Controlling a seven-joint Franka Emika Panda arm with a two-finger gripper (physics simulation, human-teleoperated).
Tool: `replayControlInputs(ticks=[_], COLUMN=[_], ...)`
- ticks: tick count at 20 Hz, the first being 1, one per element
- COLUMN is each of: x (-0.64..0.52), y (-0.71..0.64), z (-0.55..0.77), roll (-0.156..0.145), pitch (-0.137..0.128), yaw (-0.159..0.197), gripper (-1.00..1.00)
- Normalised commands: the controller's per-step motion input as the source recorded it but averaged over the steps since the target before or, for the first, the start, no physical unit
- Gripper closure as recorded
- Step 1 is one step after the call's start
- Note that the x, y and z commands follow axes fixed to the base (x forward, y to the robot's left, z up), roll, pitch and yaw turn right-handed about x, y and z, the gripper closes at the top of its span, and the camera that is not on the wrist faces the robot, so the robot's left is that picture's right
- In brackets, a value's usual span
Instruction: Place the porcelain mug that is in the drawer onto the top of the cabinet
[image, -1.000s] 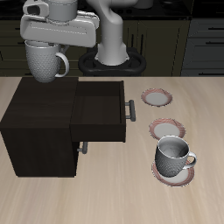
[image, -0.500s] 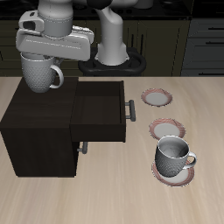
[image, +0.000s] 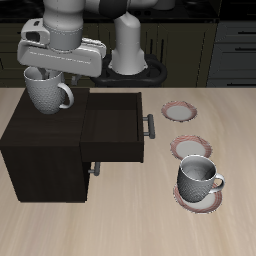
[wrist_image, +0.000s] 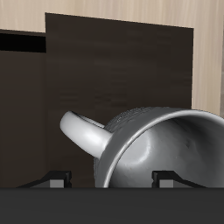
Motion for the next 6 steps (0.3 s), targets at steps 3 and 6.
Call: replayControlInputs(ticks=[3,6], x=[-0.03,-0.16], y=[-0.02,0.09], z=[0.11,0.21], roll=[-0.013,0.02], pitch=[-0.02,-0.031], yaw=[0.01,-0.003], gripper=[-1.0,-1.0])
